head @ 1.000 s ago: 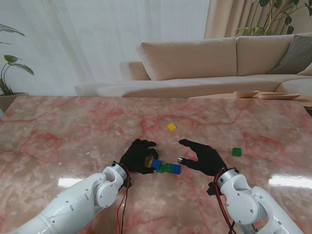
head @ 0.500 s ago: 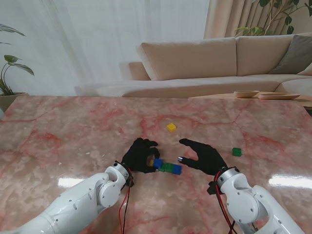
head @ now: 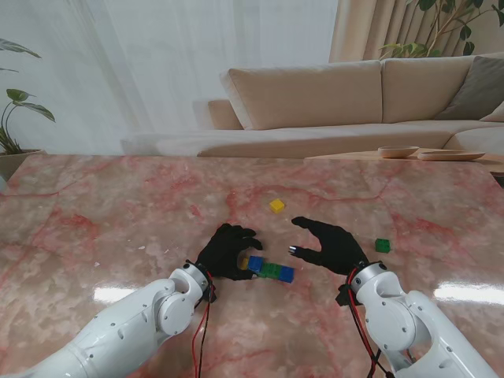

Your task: Build a two-level staggered structure with toy bricks

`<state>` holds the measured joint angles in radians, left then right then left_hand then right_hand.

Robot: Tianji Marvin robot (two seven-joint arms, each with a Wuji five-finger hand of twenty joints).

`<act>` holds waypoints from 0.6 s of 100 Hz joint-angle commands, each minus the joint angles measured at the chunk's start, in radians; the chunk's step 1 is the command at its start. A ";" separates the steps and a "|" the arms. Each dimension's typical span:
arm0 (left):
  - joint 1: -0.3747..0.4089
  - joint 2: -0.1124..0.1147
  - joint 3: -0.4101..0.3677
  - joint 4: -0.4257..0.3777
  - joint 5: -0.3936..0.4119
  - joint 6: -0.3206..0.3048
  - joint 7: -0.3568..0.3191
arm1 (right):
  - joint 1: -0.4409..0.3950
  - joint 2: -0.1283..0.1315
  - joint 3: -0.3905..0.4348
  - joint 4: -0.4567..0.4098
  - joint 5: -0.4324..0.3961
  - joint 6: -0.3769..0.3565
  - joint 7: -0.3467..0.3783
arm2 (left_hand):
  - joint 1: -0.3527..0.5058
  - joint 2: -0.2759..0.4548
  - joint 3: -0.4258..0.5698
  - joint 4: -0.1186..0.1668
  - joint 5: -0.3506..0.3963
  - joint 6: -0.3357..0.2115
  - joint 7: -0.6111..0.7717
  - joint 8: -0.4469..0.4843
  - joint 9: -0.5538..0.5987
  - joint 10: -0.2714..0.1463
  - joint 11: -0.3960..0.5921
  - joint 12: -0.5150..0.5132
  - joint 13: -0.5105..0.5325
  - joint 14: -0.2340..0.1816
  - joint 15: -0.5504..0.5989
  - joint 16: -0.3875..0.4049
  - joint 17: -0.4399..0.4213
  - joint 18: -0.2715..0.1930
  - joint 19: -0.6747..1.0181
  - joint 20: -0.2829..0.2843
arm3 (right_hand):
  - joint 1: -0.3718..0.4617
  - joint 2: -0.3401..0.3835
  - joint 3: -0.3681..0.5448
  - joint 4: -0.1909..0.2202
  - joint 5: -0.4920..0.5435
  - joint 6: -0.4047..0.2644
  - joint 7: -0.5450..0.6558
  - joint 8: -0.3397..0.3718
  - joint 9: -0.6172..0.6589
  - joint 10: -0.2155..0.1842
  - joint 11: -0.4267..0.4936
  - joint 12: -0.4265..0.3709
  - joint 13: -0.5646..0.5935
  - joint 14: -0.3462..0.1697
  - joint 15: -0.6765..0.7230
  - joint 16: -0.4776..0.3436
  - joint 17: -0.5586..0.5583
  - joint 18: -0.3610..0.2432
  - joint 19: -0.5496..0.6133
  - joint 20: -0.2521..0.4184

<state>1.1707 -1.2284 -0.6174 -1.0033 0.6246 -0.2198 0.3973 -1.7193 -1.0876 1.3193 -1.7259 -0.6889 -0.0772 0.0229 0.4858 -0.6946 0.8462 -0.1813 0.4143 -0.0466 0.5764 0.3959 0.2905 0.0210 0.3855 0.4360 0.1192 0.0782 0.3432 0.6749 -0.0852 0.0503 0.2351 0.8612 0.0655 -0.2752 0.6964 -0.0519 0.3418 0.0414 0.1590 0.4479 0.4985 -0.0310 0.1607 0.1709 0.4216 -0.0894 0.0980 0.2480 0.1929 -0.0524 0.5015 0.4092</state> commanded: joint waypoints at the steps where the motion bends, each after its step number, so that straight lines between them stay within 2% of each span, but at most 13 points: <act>1: 0.042 0.012 0.011 0.042 0.004 0.004 -0.019 | 0.017 0.003 0.002 0.009 -0.001 0.010 0.024 | -0.027 -0.012 -0.008 0.026 -0.043 0.021 -0.033 -0.029 -0.032 -0.019 -0.018 -0.008 -0.014 0.017 -0.018 -0.002 -0.007 0.001 -0.009 -0.003 | 0.018 -0.016 0.016 0.010 0.003 -0.025 -0.005 0.000 -0.016 -0.018 0.006 0.013 0.000 0.000 0.009 0.001 -0.006 -0.012 0.005 0.001; 13: 0.050 0.021 -0.001 0.034 0.012 0.001 -0.027 | 0.047 0.006 -0.004 0.028 -0.006 0.018 0.038 | -0.026 -0.016 -0.006 0.027 -0.029 0.020 -0.039 -0.037 -0.033 -0.017 -0.021 -0.010 -0.014 0.019 -0.021 -0.002 -0.007 0.001 -0.011 -0.007 | 0.017 -0.018 0.018 0.010 0.004 -0.026 -0.004 0.000 -0.016 -0.017 0.007 0.013 0.003 0.001 0.010 0.003 -0.006 -0.012 0.005 0.001; 30: 0.059 0.032 -0.016 0.021 0.027 0.005 -0.037 | 0.080 0.008 -0.011 0.052 -0.001 0.025 0.055 | -0.005 -0.019 0.012 0.030 0.016 -0.014 -0.021 -0.034 -0.035 -0.017 -0.024 -0.012 -0.014 0.019 -0.023 -0.003 -0.006 0.001 -0.013 -0.011 | 0.016 -0.020 0.021 0.009 0.007 -0.027 -0.001 0.002 -0.016 -0.018 0.008 0.013 0.004 0.002 0.010 0.005 -0.005 -0.012 0.006 0.001; 52: 0.063 0.037 -0.021 0.019 0.038 0.008 -0.034 | 0.107 0.012 -0.018 0.062 -0.006 0.036 0.078 | 0.032 -0.016 0.054 0.034 0.046 -0.064 0.115 0.033 -0.031 -0.018 -0.017 -0.011 -0.012 0.018 -0.020 0.001 -0.007 0.000 -0.008 -0.010 | 0.016 -0.019 0.025 0.008 0.008 -0.028 0.000 0.003 -0.015 -0.017 0.009 0.013 0.004 0.000 0.010 0.006 -0.005 -0.012 0.006 0.001; 60: 0.065 0.039 -0.023 0.013 0.042 0.012 -0.035 | 0.123 0.013 -0.025 0.068 -0.011 0.043 0.086 | 0.050 -0.012 0.071 0.036 0.055 -0.089 0.196 0.092 -0.027 -0.019 -0.013 -0.010 -0.011 0.018 -0.015 0.003 -0.007 -0.001 -0.005 -0.007 | 0.017 -0.020 0.026 0.008 0.007 -0.027 0.000 0.003 -0.015 -0.017 0.009 0.013 0.005 0.002 0.010 0.006 -0.006 -0.012 0.006 0.001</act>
<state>1.1980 -1.2063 -0.6513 -1.0363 0.6587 -0.2227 0.3753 -1.6083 -1.0766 1.2991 -1.6647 -0.6967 -0.0456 0.0894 0.5080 -0.6946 0.8692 -0.1813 0.4499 -0.0955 0.7285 0.4586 0.2903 0.0207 0.3755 0.4353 0.1188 0.0782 0.3432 0.6749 -0.0852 0.0504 0.2351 0.8611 0.0655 -0.2753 0.7045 -0.0519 0.3418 0.0403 0.1590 0.4479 0.4985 -0.0310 0.1607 0.1709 0.4216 -0.0894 0.1062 0.2480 0.1929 -0.0524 0.5015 0.4092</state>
